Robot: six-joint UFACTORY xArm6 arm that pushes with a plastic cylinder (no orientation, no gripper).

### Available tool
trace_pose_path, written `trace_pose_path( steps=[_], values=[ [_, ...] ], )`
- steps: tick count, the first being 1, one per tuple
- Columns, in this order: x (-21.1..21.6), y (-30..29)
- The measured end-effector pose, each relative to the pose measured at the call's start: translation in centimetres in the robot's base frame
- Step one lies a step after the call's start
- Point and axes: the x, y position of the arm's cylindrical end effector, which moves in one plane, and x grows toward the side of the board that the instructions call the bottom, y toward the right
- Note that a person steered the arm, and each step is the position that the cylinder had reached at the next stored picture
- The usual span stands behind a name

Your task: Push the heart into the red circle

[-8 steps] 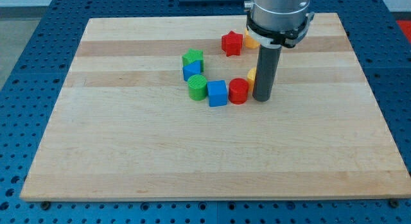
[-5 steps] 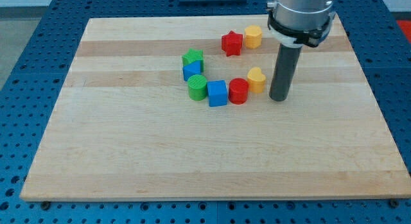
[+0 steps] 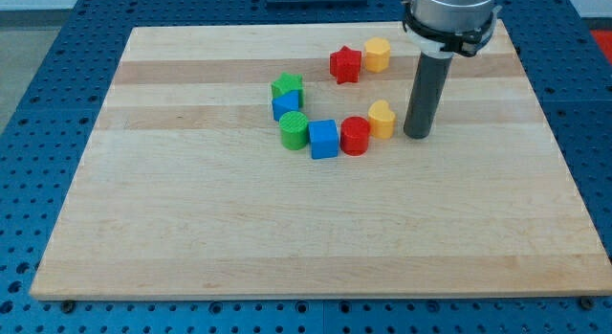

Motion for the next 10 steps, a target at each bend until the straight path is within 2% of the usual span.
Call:
trace_pose_path(
  steps=[10],
  values=[
    [-0.8,-2.0]
  ],
)
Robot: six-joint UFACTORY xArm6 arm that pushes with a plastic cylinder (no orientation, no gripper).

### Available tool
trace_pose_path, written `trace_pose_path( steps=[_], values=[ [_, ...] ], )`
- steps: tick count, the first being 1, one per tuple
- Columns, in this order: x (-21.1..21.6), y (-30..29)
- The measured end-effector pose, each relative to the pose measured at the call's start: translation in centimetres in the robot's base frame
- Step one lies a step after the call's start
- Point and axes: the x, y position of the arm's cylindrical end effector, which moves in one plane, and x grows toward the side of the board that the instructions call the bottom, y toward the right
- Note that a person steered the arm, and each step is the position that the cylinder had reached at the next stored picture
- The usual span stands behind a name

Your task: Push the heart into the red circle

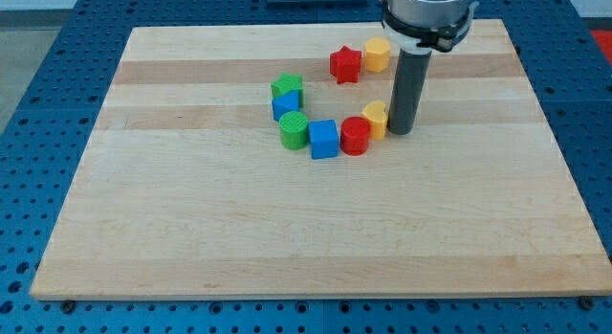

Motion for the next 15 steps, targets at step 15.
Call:
trace_pose_path(
  steps=[15],
  values=[
    [-1.4,-1.1]
  ],
)
